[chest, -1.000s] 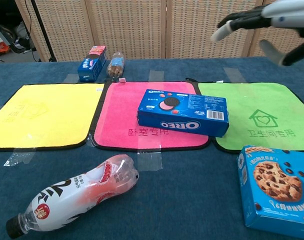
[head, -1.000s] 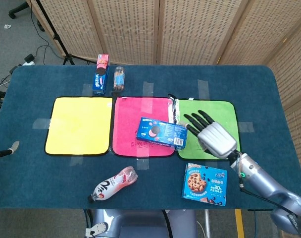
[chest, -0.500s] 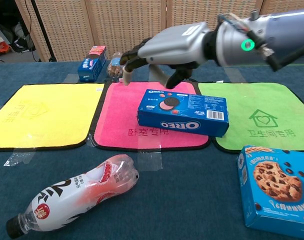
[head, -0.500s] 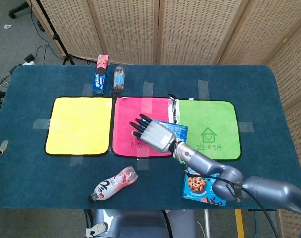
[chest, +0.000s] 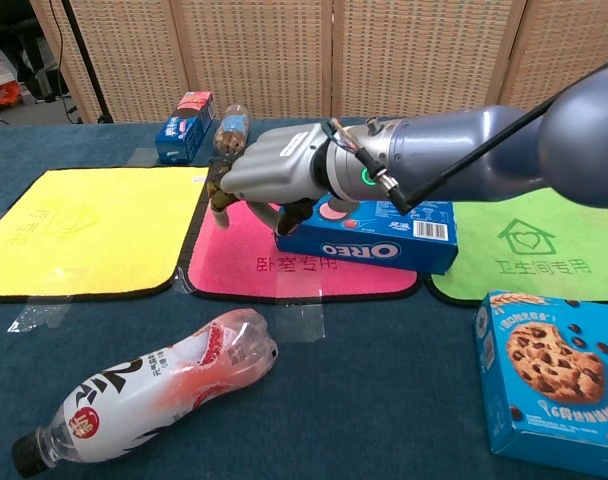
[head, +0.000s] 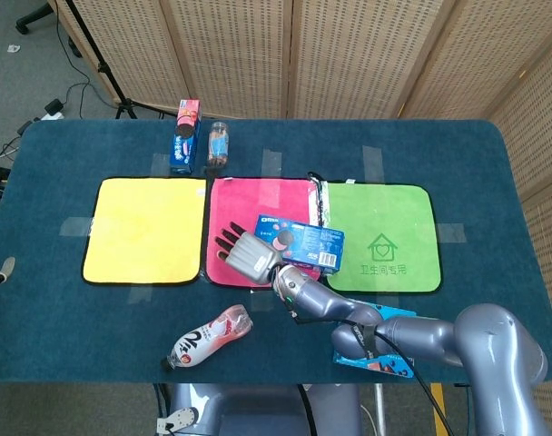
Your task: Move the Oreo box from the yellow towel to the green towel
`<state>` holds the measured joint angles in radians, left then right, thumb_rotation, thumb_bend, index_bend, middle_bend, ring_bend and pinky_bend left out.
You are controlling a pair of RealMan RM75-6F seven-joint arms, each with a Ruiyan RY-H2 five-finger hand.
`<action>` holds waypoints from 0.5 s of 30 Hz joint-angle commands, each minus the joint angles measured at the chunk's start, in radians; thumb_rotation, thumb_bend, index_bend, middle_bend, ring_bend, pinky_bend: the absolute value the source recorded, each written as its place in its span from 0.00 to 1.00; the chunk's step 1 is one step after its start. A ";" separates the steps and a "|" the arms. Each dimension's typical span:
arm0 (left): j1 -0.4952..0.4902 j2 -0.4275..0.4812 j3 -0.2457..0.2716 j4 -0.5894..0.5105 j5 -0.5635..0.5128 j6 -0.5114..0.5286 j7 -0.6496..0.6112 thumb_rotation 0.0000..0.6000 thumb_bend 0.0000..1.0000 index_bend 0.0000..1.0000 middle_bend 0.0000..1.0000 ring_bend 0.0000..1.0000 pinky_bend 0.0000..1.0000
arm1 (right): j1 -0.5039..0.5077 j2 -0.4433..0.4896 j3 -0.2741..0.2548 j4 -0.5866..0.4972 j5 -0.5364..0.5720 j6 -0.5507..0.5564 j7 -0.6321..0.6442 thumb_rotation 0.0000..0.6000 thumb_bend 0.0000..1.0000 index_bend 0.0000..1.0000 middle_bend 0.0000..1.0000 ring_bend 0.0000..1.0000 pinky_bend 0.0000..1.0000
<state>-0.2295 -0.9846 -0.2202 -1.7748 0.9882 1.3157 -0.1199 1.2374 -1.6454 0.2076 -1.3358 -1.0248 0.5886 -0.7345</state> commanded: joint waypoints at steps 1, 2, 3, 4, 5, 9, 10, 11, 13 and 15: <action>0.002 0.000 -0.002 0.002 0.000 -0.005 -0.003 1.00 0.30 0.00 0.00 0.00 0.00 | 0.019 -0.016 -0.027 0.042 0.036 0.014 -0.026 1.00 1.00 0.24 0.11 0.00 0.09; 0.002 0.000 -0.002 0.002 0.000 -0.007 -0.003 1.00 0.30 0.00 0.00 0.00 0.00 | 0.021 -0.017 -0.030 0.046 0.041 0.016 -0.027 1.00 1.00 0.24 0.11 0.00 0.09; 0.003 0.000 -0.003 0.003 0.000 -0.010 -0.005 1.00 0.30 0.00 0.00 0.00 0.00 | 0.022 -0.017 -0.034 0.052 0.048 0.018 -0.029 1.00 1.00 0.26 0.13 0.01 0.10; 0.003 0.000 -0.004 0.004 0.001 -0.013 -0.006 1.00 0.30 0.00 0.00 0.00 0.00 | 0.023 -0.015 -0.039 0.056 0.054 0.020 -0.030 1.00 1.00 0.27 0.14 0.02 0.11; 0.003 0.000 -0.005 0.005 0.001 -0.017 -0.008 1.00 0.30 0.00 0.00 0.00 0.00 | 0.023 -0.009 -0.048 0.059 0.059 0.022 -0.034 1.00 1.00 0.28 0.15 0.03 0.11; 0.002 -0.001 -0.008 0.008 0.000 -0.025 -0.007 1.00 0.30 0.00 0.00 0.00 0.00 | 0.024 0.014 -0.073 0.048 0.066 0.025 -0.044 1.00 1.00 0.35 0.22 0.10 0.14; 0.002 -0.002 -0.008 0.008 0.000 -0.026 -0.006 1.00 0.30 0.00 0.00 0.00 0.00 | 0.023 0.019 -0.079 0.045 0.066 0.026 -0.046 1.00 1.00 0.37 0.24 0.13 0.14; 0.001 -0.002 -0.008 0.008 0.000 -0.026 -0.005 1.00 0.30 0.00 0.00 0.00 0.00 | 0.023 0.021 -0.081 0.043 0.067 0.027 -0.046 1.00 1.00 0.38 0.25 0.14 0.15; 0.001 -0.002 -0.009 0.007 0.002 -0.029 -0.004 1.00 0.30 0.00 0.00 0.00 0.00 | 0.022 0.032 -0.093 0.035 0.070 0.027 -0.049 1.00 1.00 0.41 0.28 0.16 0.16; 0.001 -0.003 -0.008 0.004 0.005 -0.030 -0.001 1.00 0.30 0.00 0.00 0.00 0.00 | 0.019 0.047 -0.115 0.027 0.069 0.025 -0.061 1.00 1.00 0.43 0.30 0.18 0.17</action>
<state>-0.2285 -0.9873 -0.2283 -1.7697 0.9926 1.2855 -0.1215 1.2583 -1.6100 0.1071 -1.3023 -0.9559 0.6145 -0.7868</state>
